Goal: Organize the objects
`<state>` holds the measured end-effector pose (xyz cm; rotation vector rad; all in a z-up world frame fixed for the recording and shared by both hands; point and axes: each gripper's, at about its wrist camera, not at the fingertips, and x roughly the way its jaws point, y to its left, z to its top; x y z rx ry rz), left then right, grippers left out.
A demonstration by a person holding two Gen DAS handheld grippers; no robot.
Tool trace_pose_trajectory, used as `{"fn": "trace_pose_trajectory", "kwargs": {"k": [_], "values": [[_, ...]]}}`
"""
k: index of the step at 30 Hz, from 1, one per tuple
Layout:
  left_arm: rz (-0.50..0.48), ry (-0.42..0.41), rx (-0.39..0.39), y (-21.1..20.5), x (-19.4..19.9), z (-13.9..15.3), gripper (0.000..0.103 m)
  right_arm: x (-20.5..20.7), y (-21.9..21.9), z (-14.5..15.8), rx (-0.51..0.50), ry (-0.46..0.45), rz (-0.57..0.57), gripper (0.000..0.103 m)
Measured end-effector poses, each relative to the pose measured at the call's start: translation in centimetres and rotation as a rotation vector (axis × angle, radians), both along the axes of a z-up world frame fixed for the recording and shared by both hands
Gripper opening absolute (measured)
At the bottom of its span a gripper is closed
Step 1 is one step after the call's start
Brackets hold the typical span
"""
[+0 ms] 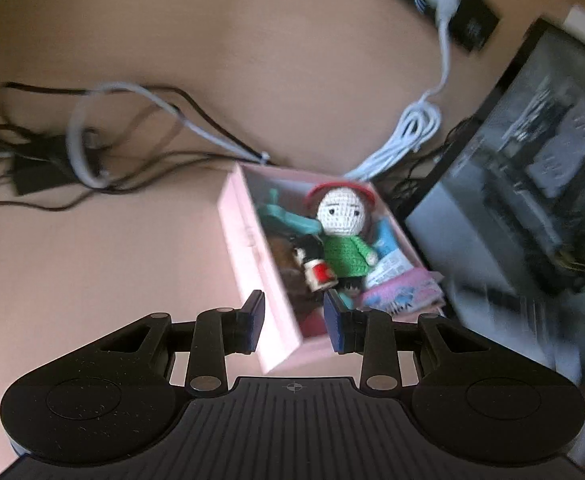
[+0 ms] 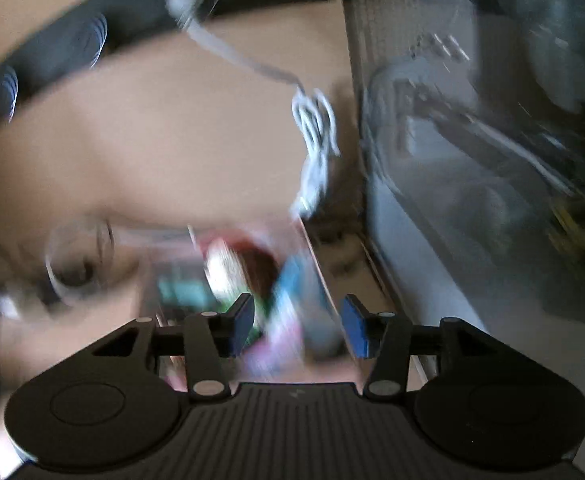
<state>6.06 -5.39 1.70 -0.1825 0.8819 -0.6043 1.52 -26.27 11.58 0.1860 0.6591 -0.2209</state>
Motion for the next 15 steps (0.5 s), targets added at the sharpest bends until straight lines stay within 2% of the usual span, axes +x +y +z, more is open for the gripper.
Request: {"fn": "trace_pose_trajectory", "kwargs": {"k": [2, 4, 5, 6, 7, 9, 11, 13, 15], "values": [[0.007, 0.03, 0.094, -2.8, 1.4, -1.4, 0.035, -1.7, 1.0, -2.0, -0.099, 0.048, 0.028, 0.048], [0.025, 0.017, 0.218, -4.6, 2.0, -3.0, 0.035, -3.1, 1.8, -3.5, -0.164, 0.089, 0.048, 0.048], [0.041, 0.008, 0.258, -4.9, 2.1, -3.6, 0.044, -3.4, 2.1, -4.4, -0.183, 0.095, 0.065, 0.048], [0.056, 0.006, 0.269, -4.6, 2.1, -4.1, 0.056, -3.2, 2.6, -5.4, -0.208, 0.099, 0.08, 0.048], [0.076, 0.006, 0.267, -4.1, 2.0, -4.5, 0.063, -3.1, 2.5, -6.3, -0.237, 0.103, 0.084, 0.048], [0.115, 0.01, 0.275, -2.8, 1.9, -4.8, 0.089, -2.5, 3.1, -7.5, -0.282, 0.099, 0.102, 0.048], [0.167, 0.007, 0.306, -1.6, 2.2, -5.1, 0.098, -1.9, 3.3, -8.2, -0.283, 0.088, 0.116, 0.048], [0.198, -0.012, 0.311, -0.5, 2.7, -5.3, 0.099, -0.9, 3.7, -7.9, -0.272, 0.061, 0.139, 0.052], [0.221, -0.035, 0.329, 0.0, 3.3, -5.3, 0.099, 0.4, 4.4, -7.9, -0.258, 0.056, 0.173, 0.051]]}}
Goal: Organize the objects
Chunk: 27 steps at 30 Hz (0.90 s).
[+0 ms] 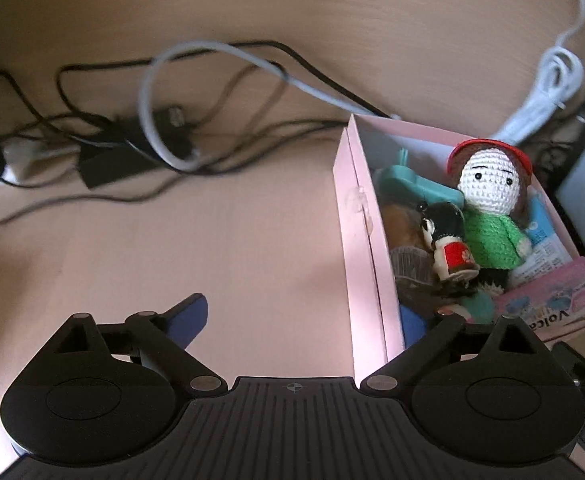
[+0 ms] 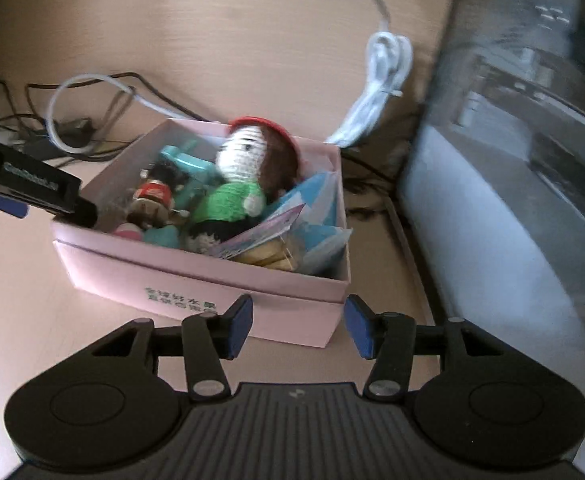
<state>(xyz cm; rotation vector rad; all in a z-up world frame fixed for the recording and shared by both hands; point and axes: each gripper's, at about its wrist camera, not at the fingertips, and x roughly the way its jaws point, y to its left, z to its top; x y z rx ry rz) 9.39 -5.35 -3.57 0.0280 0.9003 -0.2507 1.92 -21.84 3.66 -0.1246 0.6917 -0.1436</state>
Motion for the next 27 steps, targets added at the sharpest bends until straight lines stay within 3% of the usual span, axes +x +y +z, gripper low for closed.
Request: {"fn": "trace_pose_trajectory", "kwargs": {"k": [5, 14, 19, 22, 27], "values": [[0.003, -0.03, 0.026, 0.5, 0.9, -0.2, 0.098, 2.1, 1.0, 0.1, -0.026, -0.015, 0.028, 0.052], [-0.023, -0.057, 0.034, 0.0, 0.5, 0.4, 0.094, 1.9, 1.1, -0.1, -0.028, -0.014, 0.02, 0.058], [-0.045, -0.191, -0.039, 1.3, -4.6, 3.7, 0.091, -0.6, 0.8, 0.8, 0.021, -0.017, -0.003, 0.088], [-0.101, -0.211, -0.082, 2.2, -9.7, 3.8, 0.091, -3.3, 0.8, 0.5, 0.051, 0.019, -0.022, 0.103], [-0.126, -0.102, -0.074, 2.4, -15.1, -0.2, 0.091, -7.0, 1.4, -1.5, 0.144, 0.129, -0.067, 0.103]]}}
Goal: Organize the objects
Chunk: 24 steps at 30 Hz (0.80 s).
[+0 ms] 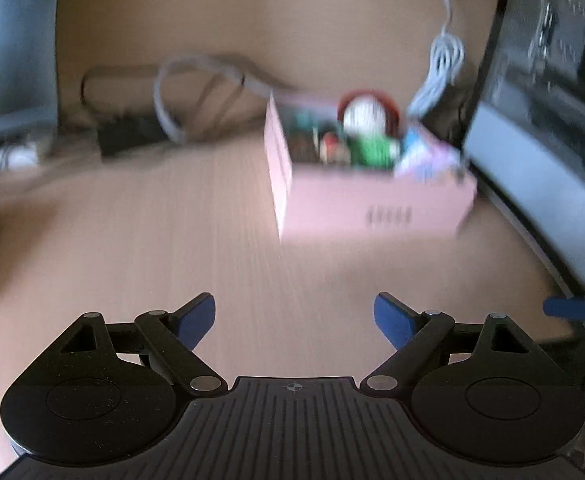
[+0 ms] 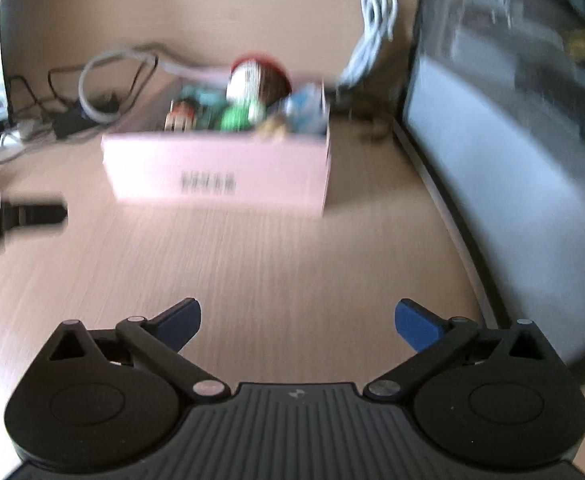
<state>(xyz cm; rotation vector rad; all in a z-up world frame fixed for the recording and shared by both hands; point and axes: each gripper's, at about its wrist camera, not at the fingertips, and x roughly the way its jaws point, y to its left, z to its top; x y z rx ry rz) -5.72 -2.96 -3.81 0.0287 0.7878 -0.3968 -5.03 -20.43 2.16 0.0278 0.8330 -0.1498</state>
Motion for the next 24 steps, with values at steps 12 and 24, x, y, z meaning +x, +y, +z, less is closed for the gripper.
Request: {"fn": "trace_pose_trajectory", "kwargs": {"k": [12, 24], "values": [[0.089, -0.09, 0.111, -3.6, -1.9, -4.2, 0.098, -0.5, -0.6, -2.6, -0.018, -0.045, -0.02, 0.103], [0.126, -0.124, 0.104, -4.2, -1.1, -4.6, 0.101, 0.4, -2.1, -3.8, 0.025, -0.143, 0.032, 0.103]]}}
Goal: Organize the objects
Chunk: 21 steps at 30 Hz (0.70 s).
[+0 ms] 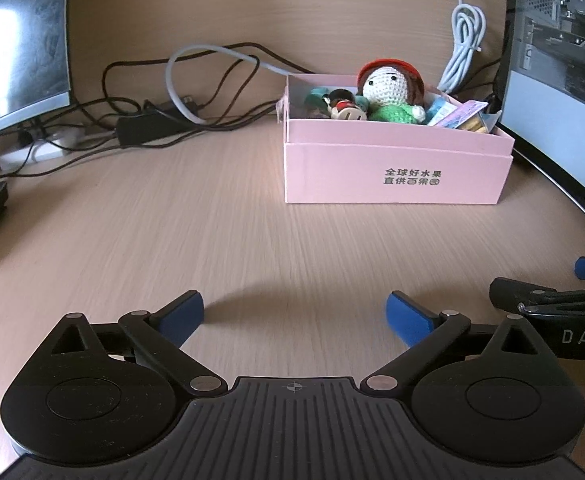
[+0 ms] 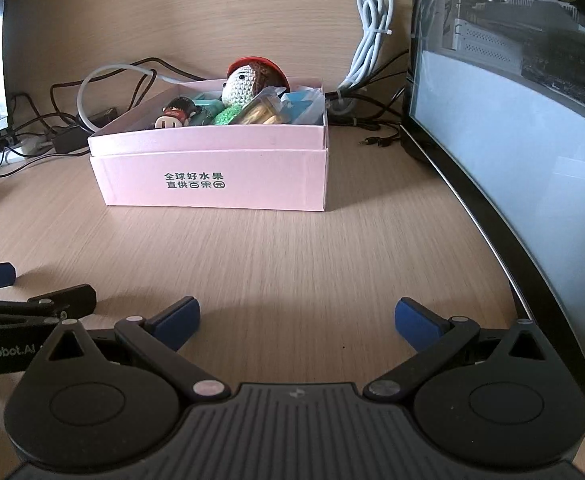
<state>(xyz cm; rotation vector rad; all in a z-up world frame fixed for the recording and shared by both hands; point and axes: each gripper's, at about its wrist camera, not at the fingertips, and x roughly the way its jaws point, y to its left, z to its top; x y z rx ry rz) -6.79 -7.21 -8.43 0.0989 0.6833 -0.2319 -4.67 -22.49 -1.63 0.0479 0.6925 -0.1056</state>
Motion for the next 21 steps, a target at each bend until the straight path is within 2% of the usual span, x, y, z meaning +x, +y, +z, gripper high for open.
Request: {"fn": "trace_pose_trajectory", "kwargs": {"k": [7, 10, 13, 17, 21], "values": [[0.008, 0.0, 0.003, 0.1, -0.1, 0.0, 0.101, 0.2, -0.1, 0.0, 0.001, 0.001, -0.003, 0.103], [0.044, -0.002, 0.006, 0.7, -1.1, 0.0, 0.101, 0.2, -0.1, 0.0, 0.001, 0.001, -0.004, 0.103], [0.041, -0.001, -0.002, 1.1, -1.9, 0.1, 0.101, 0.3, -0.1, 0.0, 0.001, 0.001, -0.004, 0.103], [0.001, 0.002, -0.002, 0.5, -0.7, 0.0, 0.102, 0.3, 0.0, 0.0, 0.001, 0.001, -0.004, 0.103], [0.011, 0.002, -0.001, 0.1, -0.3, 0.0, 0.102, 0.3, 0.0, 0.0, 0.001, 0.001, -0.004, 0.103]]}}
